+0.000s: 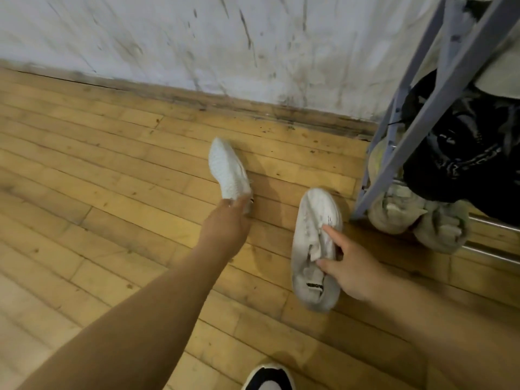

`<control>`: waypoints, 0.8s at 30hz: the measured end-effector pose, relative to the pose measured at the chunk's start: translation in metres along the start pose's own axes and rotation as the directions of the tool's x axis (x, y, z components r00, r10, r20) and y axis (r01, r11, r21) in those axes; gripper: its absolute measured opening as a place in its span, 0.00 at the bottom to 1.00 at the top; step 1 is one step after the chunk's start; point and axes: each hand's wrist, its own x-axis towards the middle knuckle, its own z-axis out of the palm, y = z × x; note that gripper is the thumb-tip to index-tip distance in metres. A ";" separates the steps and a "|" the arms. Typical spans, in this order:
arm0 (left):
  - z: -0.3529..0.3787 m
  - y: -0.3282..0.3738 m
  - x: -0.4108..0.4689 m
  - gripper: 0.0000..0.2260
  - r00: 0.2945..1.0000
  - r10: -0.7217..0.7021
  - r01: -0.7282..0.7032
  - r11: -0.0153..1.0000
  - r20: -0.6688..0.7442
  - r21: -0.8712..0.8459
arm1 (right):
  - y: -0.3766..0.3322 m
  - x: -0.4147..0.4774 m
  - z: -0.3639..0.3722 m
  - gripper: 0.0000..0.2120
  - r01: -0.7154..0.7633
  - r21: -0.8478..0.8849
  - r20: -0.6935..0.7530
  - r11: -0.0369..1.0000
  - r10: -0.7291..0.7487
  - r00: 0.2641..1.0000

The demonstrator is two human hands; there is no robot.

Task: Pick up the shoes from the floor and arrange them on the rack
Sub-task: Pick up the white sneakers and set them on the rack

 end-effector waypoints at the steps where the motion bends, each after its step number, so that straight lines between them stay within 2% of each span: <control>1: 0.001 -0.001 -0.025 0.28 0.999 -0.007 0.002 0.990 -0.031 -0.138 | 0.003 -0.006 0.001 0.37 -0.007 0.013 0.004 1.000 0.007 1.000; 2: 0.005 -0.002 -0.054 0.29 0.997 -0.054 0.038 0.959 -0.049 -0.281 | 0.008 -0.013 0.003 0.37 -0.015 0.028 0.019 1.000 0.014 1.000; 4: 0.021 -0.003 -0.115 0.27 0.978 -0.209 0.168 0.830 -0.018 -0.531 | 0.018 -0.024 0.010 0.37 -0.027 0.036 0.058 0.999 0.025 0.998; 6: 0.040 -0.003 -0.159 0.27 0.943 -0.331 0.272 0.717 0.029 -0.642 | 0.032 -0.034 0.018 0.37 -0.035 0.023 0.086 0.999 0.033 0.996; 8: 0.053 -0.009 -0.169 0.34 0.917 -0.396 0.331 0.683 0.051 -0.651 | 0.041 -0.040 0.024 0.37 -0.037 0.006 0.078 0.999 0.037 0.996; 11: 0.054 -0.013 -0.140 0.41 0.887 -0.453 0.397 0.657 0.084 -0.641 | 0.042 -0.042 0.027 0.37 -0.054 -0.005 0.039 0.999 0.054 0.998; 14: 0.046 -0.008 -0.099 0.43 0.901 -0.415 0.411 0.722 0.126 -0.557 | 0.033 -0.044 0.027 0.37 -0.045 -0.017 0.029 0.999 0.046 0.999; 16: 0.040 -0.002 -0.070 0.43 0.877 -0.443 0.476 0.745 0.186 -0.467 | 0.031 -0.041 0.024 0.36 -0.031 -0.033 0.015 0.999 0.031 0.999; 18: 0.034 0.008 -0.045 0.44 0.838 -0.500 0.544 0.738 0.217 -0.399 | 0.031 -0.035 0.021 0.36 -0.032 -0.032 -0.001 0.999 0.032 0.999; 21: 0.027 0.025 -0.024 0.42 0.799 -0.551 0.598 0.690 0.241 -0.407 | 0.037 -0.028 0.018 0.36 -0.042 0.016 -0.033 0.999 0.042 0.999; 22: 0.028 0.027 -0.023 0.41 0.800 -0.550 0.597 0.687 0.239 -0.416 | 0.038 -0.028 0.017 0.35 -0.046 0.032 -0.034 0.998 0.047 0.998; 24: 0.029 0.025 -0.034 0.41 0.831 -0.511 0.555 0.745 0.219 -0.371 | 0.040 -0.030 0.015 0.33 -0.053 0.048 -0.034 0.997 0.055 0.998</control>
